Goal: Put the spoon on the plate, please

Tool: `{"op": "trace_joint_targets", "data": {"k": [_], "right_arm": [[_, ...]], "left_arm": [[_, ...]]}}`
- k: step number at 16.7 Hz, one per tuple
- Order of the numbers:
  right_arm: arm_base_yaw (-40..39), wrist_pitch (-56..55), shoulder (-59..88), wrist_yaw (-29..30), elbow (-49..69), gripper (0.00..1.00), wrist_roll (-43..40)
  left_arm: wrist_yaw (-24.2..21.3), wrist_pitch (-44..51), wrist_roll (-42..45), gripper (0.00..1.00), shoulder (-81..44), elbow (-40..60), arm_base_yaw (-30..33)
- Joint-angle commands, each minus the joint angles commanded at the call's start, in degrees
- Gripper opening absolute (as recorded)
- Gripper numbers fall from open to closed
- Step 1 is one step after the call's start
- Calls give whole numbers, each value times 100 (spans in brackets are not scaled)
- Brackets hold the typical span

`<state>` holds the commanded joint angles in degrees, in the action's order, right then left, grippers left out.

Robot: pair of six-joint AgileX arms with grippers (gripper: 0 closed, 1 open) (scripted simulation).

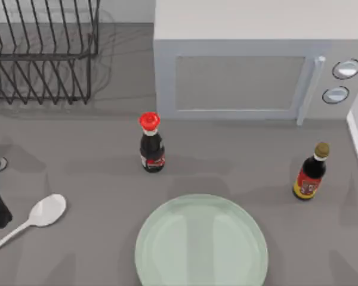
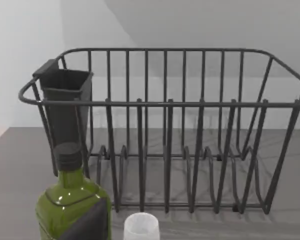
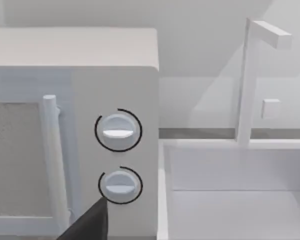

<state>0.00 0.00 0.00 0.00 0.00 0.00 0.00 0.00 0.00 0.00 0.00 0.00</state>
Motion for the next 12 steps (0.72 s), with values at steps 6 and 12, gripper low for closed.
{"op": "trace_joint_targets", "data": {"k": [6, 12], "right_arm": [[0, 0, 0, 0, 0, 100, 0], [0, 0, 0, 0, 0, 100, 0]], "left_arm": [[9, 566, 498, 100, -625, 506, -12], [5, 2508, 2095, 100, -3287, 2120, -29]]}}
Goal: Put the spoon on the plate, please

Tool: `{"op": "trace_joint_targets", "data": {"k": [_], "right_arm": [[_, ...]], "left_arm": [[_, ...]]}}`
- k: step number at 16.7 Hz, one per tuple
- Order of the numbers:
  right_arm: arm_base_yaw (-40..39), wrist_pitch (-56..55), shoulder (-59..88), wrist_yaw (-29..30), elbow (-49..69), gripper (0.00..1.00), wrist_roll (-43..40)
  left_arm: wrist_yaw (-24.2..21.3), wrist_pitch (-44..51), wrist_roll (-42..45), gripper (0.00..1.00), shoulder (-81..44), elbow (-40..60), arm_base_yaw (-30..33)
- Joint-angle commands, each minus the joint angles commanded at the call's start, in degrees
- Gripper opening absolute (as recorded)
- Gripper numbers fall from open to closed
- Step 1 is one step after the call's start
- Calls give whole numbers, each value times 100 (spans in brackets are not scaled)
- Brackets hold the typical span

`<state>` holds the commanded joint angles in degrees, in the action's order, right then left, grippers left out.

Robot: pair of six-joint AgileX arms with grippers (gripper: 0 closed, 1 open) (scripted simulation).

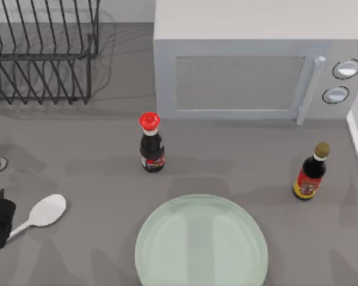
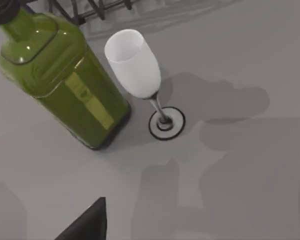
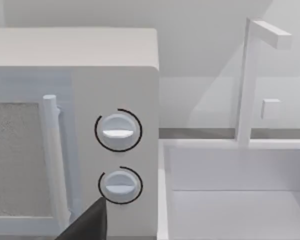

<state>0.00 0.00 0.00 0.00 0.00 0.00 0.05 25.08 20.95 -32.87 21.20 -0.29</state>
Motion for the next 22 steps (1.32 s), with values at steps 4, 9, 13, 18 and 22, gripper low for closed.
{"op": "trace_joint_targets", "data": {"k": [4, 9, 13, 18, 22], "right_arm": [[0, 0, 0, 0, 0, 100, 0], [0, 0, 0, 0, 0, 100, 0], [0, 0, 0, 0, 0, 100, 0], [0, 0, 0, 0, 0, 100, 0], [0, 0, 0, 0, 0, 100, 0]], "left_arm": [[-4, 1475, 1171, 100, -2100, 1174, -29], [4, 2913, 2360, 100, -3994, 2419, -69], [17, 3479, 2860, 100, -4791, 2984, -87], [18, 3516, 2899, 100, -4834, 3020, -69], [19, 3107, 2902, 100, -5033, 2790, -82]]}}
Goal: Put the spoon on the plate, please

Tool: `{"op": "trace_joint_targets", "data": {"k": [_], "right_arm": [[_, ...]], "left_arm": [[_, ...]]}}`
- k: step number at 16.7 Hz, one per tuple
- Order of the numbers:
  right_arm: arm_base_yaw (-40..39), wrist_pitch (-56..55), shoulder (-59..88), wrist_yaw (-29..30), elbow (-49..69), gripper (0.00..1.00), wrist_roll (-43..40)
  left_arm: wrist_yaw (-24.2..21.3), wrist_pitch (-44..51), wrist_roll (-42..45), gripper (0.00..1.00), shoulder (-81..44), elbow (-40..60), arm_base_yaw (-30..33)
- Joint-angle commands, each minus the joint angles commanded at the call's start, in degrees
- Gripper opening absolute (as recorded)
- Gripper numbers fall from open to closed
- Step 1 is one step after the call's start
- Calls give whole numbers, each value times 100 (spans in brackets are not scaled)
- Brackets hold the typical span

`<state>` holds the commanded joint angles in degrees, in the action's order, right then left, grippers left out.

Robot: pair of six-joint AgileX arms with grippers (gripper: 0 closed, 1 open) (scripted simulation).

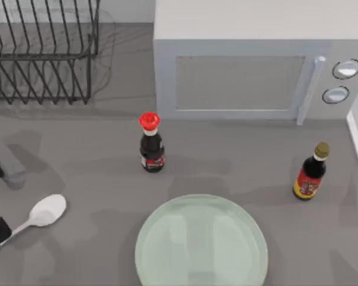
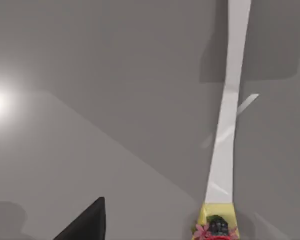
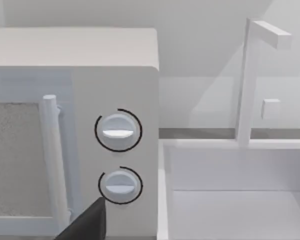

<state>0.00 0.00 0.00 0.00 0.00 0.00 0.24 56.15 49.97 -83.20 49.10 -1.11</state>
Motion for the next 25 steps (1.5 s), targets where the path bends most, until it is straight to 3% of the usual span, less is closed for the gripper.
{"op": "trace_joint_targets", "data": {"k": [7, 13, 25], "right_arm": [[0, 0, 0, 0, 0, 100, 0], [0, 0, 0, 0, 0, 100, 0], [0, 0, 0, 0, 0, 100, 0]], "left_arm": [[1, -1992, 48, 100, -933, -1022, -33], [1, -2263, 57, 100, -1076, -1182, -40], [1, -2263, 57, 10, -1076, -1182, -40]]}}
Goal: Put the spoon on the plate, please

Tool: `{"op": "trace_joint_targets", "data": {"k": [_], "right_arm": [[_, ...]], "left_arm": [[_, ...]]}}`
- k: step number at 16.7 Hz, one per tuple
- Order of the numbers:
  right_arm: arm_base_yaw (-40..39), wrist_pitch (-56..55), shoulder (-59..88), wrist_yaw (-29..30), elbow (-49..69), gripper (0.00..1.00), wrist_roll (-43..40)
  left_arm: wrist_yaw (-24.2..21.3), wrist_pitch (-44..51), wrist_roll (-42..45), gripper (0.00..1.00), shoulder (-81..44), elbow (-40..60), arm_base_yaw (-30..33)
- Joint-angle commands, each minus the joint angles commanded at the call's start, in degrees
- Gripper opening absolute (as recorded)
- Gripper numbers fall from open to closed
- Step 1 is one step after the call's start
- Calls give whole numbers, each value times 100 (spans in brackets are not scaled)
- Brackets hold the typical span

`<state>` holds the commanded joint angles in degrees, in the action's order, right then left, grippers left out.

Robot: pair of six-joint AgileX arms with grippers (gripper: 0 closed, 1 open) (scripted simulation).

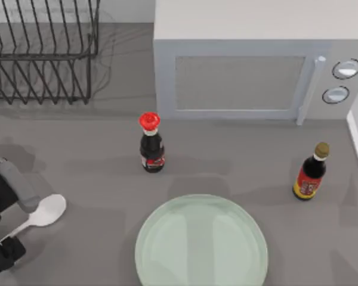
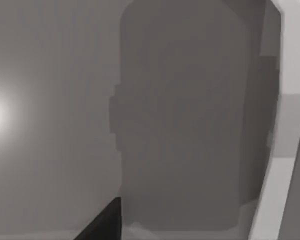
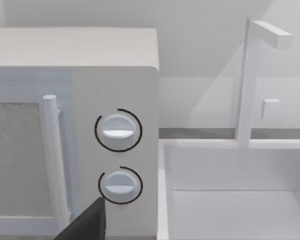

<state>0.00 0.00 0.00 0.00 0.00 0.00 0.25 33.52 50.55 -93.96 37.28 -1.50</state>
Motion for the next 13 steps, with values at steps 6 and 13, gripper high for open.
{"op": "trace_joint_targets", "data": {"k": [6, 13], "right_arm": [[0, 0, 0, 0, 0, 100, 0], [0, 0, 0, 0, 0, 100, 0]], "left_arm": [[0, 0, 0, 0, 0, 0, 0], [-112, 746, -36, 0, 500, 452, -7]]}}
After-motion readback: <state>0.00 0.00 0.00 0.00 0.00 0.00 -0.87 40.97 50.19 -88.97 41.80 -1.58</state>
